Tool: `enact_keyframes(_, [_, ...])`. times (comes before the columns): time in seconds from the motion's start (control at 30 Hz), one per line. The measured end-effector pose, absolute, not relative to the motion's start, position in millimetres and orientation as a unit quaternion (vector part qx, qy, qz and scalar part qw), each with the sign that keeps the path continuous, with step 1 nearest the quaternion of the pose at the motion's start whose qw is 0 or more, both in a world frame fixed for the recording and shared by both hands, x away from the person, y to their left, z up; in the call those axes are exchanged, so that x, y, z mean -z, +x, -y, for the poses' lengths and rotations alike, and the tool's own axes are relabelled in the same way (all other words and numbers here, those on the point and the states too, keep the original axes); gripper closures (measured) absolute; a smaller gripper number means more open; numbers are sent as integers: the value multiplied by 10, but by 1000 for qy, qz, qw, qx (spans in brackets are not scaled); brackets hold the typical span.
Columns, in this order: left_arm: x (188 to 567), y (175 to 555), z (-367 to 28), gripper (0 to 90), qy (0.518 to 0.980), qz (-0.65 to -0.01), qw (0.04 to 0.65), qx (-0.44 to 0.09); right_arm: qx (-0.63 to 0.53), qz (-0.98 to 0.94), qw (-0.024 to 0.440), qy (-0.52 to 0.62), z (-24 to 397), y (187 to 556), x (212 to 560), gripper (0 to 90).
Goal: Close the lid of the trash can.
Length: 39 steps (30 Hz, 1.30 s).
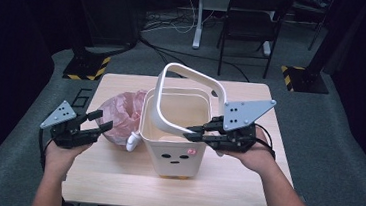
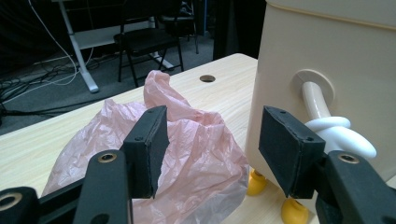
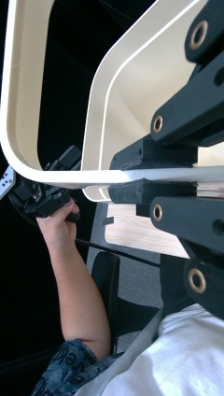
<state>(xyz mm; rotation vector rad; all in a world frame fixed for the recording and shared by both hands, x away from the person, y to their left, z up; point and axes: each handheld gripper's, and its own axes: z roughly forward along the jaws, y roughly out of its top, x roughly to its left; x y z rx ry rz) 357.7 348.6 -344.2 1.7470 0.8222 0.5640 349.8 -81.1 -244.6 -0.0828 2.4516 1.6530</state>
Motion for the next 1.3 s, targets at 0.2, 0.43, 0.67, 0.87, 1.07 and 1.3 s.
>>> enact_keyframes(0.2, [3443, 3576, -3486, 419, 734, -345, 535, -237, -544, -833, 95, -39, 680, 3473, 2427, 840])
enact_keyframes(0.43, [3448, 3580, -3494, 419, 734, -347, 535, -236, -535, -838, 96, -44, 590, 3469, 2459, 839])
enact_keyframes(0.67, [3458, 3591, -3437, 419, 738, -342, 533, -233, -527, -842, 104, -51, 553, 3454, 2477, 837])
enact_keyframes(0.87, [3488, 3613, -3364, 420, 746, -336, 528, -227, -513, -850, 103, -57, 490, 3469, 2516, 828])
enact_keyframes(1.07, [3491, 3614, -3375, 420, 745, -337, 530, -226, -509, -852, 101, -64, 440, 3479, 2521, 825])
enact_keyframes(1.3, [3489, 3609, -3375, 420, 744, -337, 531, -226, -502, -856, 101, -68, 408, 3482, 2516, 817])
